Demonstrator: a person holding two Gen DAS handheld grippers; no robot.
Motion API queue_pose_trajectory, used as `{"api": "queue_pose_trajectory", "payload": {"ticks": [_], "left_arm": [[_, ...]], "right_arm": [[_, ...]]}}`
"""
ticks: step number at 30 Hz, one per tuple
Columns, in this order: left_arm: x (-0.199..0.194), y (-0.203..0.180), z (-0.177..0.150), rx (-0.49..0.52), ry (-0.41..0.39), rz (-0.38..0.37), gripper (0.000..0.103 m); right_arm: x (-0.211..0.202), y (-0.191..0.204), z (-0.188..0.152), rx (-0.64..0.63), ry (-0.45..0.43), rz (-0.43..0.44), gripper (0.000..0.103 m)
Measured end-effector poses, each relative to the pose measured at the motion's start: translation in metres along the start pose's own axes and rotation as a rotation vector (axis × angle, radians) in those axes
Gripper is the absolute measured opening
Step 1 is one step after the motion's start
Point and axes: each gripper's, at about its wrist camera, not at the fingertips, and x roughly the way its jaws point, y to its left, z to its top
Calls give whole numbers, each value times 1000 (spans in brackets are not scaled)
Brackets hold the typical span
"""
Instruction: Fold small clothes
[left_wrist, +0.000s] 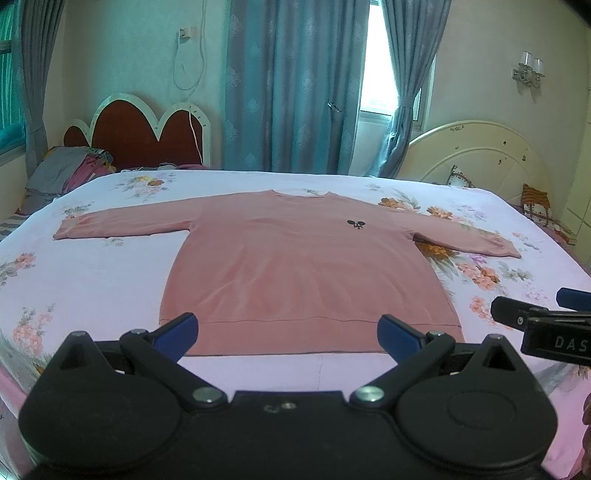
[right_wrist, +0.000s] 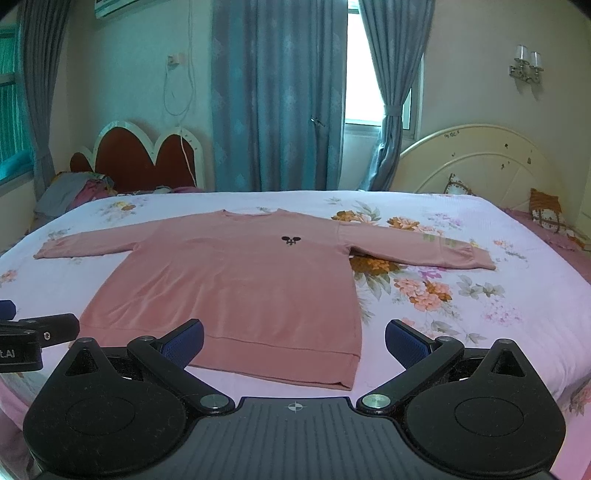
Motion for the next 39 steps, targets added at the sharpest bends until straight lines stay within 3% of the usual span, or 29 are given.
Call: {"api": "queue_pose_trajectory", "payload": {"ticks": [39], "left_arm": [[4, 0, 3, 17, 8, -7, 103]], "right_arm": [[-1, -3, 4, 27, 3, -21, 103]]}}
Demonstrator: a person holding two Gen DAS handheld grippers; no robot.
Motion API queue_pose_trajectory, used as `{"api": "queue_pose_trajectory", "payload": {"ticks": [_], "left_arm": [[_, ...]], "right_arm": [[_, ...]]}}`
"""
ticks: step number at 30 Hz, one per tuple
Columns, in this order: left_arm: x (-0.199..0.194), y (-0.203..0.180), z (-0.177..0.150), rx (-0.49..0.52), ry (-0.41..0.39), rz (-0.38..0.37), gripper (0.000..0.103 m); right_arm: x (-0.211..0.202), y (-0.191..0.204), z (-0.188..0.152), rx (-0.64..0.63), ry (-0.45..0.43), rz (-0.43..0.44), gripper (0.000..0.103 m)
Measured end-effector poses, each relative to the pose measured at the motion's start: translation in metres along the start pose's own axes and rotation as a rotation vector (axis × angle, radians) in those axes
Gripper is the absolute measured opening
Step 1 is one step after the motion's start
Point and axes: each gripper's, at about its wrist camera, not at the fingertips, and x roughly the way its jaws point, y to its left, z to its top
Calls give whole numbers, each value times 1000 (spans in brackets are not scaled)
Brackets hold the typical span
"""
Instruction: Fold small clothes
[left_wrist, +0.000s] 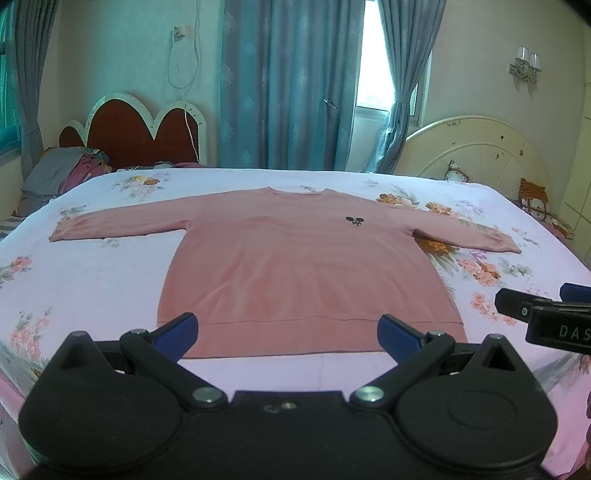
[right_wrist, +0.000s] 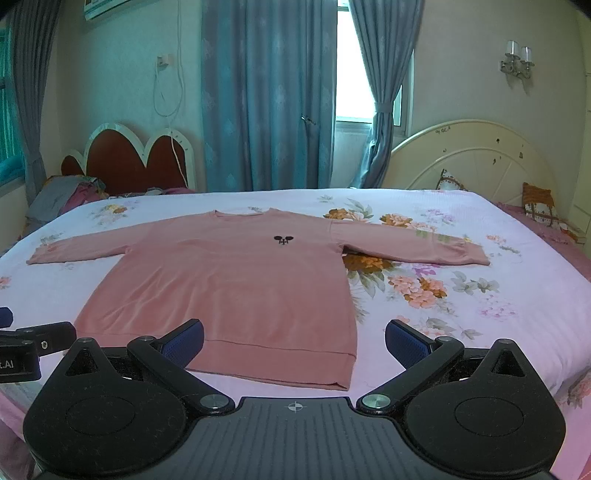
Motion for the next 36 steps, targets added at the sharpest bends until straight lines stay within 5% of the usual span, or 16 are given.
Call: {"api": "queue_pose_trajectory", "payload": {"ticks": [16, 24, 31, 36], "left_arm": [[14, -1, 0, 19, 1, 10, 103], [52, -1, 14, 48, 16, -7, 103], [95, 1, 38, 82, -10, -82, 103], [121, 12, 65, 122, 6, -150, 103]], "right_arm": [[17, -5, 3, 22, 13, -9, 103], [49, -12, 15, 38, 21, -53, 103], [91, -24, 37, 88, 29, -126, 103], [110, -40, 57, 192, 12, -96, 103]]}}
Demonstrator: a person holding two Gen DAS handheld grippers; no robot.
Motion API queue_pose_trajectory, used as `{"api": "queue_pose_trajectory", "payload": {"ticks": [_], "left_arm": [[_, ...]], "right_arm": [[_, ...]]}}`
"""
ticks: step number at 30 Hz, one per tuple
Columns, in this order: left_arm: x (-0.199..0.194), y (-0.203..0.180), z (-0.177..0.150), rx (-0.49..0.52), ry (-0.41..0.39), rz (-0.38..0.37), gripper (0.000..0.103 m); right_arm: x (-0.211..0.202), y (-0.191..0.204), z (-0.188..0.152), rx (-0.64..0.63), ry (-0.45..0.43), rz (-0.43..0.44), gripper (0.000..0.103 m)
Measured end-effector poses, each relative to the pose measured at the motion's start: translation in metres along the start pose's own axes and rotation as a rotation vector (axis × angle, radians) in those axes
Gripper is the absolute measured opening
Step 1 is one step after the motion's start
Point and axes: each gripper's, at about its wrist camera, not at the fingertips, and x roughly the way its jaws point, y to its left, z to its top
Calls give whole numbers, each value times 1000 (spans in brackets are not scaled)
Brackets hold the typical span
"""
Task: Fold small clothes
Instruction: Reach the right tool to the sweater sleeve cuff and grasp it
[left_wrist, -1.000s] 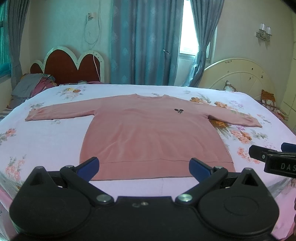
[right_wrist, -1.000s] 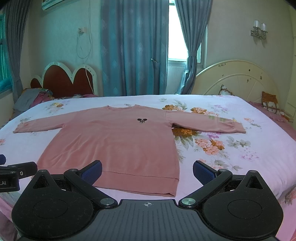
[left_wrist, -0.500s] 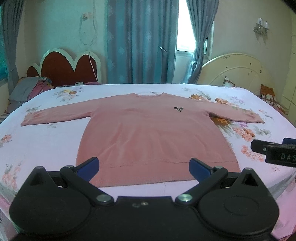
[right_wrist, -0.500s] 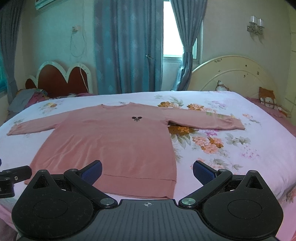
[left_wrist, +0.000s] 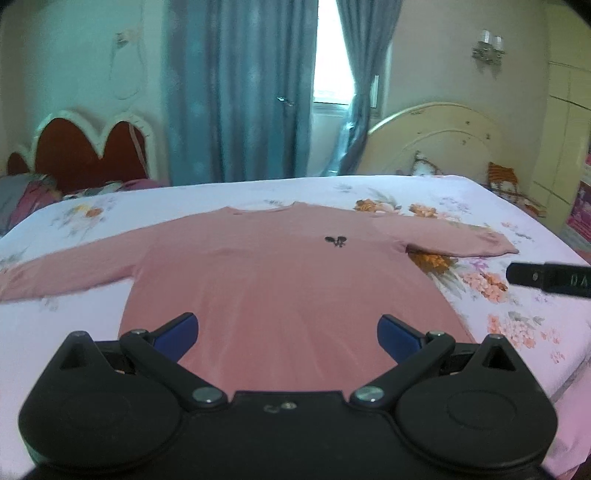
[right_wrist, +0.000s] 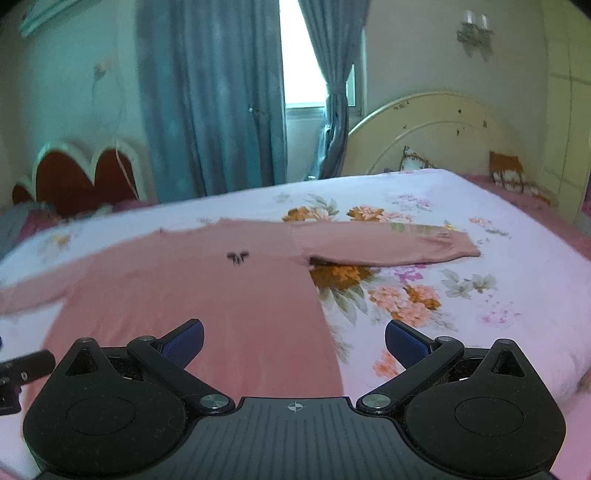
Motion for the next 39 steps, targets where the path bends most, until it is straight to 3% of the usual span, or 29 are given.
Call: {"api": "queue_pose_trajectory", "payload": {"ticks": [2, 4, 10, 15, 18, 23, 25, 31, 39], "left_arm": [[13, 11, 5, -18, 43, -51, 103], [18, 22, 6, -46, 35, -97, 103], [49, 21, 14, -19, 61, -82, 103], [80, 13, 32, -36, 52, -85, 103], [102, 3, 43, -50, 56, -89, 103], [146, -17, 56, -79, 85, -41, 103], [164, -28, 61, -82, 112, -25, 103], [212, -68, 80, -53, 159, 44, 103], [242, -106, 96, -29, 179, 51, 103]], "right_arm": [[14, -7, 2, 60, 2, 19, 103], [24, -13, 5, 104, 13, 24, 103], [42, -36, 24, 155, -21, -44, 103], [73, -82, 40, 220, -40, -90, 102], [97, -119, 50, 281, -32, -132, 51], [145, -194, 63, 380, -29, -141, 51], [172, -231, 66, 439, -10, -136, 31], [245, -316, 63, 579, 57, -154, 30], [281, -352, 54, 677, 52, -114, 30]]}}
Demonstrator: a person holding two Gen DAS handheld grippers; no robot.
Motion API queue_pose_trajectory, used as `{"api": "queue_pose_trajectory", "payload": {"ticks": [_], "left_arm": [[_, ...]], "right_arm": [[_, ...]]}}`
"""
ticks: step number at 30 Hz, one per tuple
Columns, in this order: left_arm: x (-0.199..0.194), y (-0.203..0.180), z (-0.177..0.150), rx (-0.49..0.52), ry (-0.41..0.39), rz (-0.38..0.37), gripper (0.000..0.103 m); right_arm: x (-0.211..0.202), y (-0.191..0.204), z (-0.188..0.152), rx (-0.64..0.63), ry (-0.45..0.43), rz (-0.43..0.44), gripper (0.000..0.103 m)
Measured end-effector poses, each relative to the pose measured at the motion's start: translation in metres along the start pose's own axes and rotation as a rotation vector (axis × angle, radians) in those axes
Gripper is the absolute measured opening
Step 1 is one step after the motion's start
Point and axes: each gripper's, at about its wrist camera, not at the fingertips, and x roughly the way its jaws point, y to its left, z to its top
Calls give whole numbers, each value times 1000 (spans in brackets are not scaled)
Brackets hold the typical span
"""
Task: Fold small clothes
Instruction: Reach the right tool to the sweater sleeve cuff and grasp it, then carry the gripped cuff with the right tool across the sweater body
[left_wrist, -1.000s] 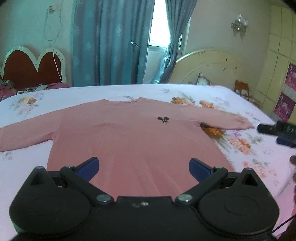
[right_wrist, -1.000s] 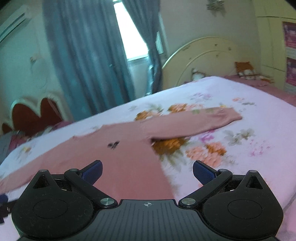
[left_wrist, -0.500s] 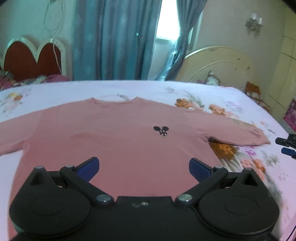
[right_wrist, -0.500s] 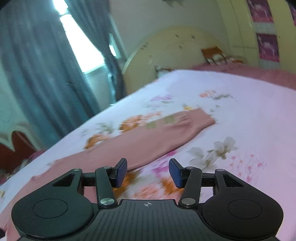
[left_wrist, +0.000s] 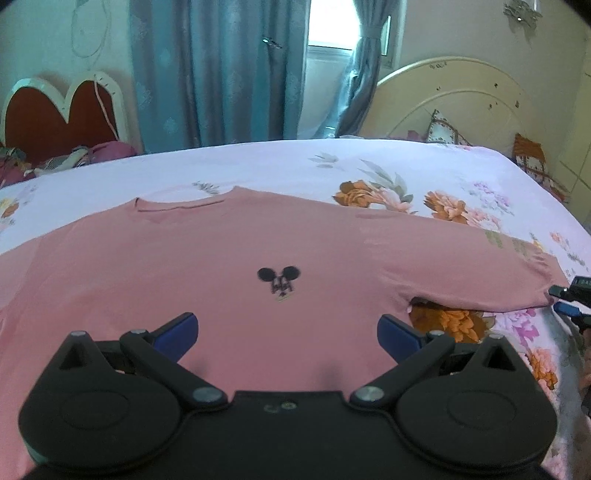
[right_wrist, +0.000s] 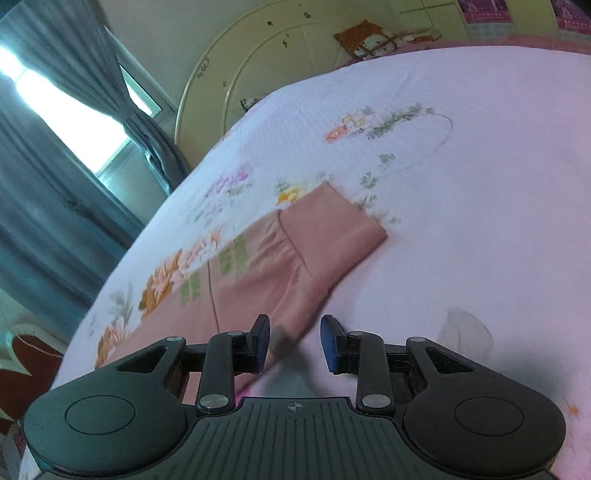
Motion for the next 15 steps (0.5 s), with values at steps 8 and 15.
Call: {"api": "queue_pose_trajectory", "payload": {"ticks": [8, 15], "left_arm": [[-3, 8, 15, 18, -10, 41, 103], [-11, 72, 11, -13, 23, 100, 103]], "right_arm": [[7, 34, 12, -289, -33, -119, 1], [3, 69, 8, -274, -27, -98, 1]]}}
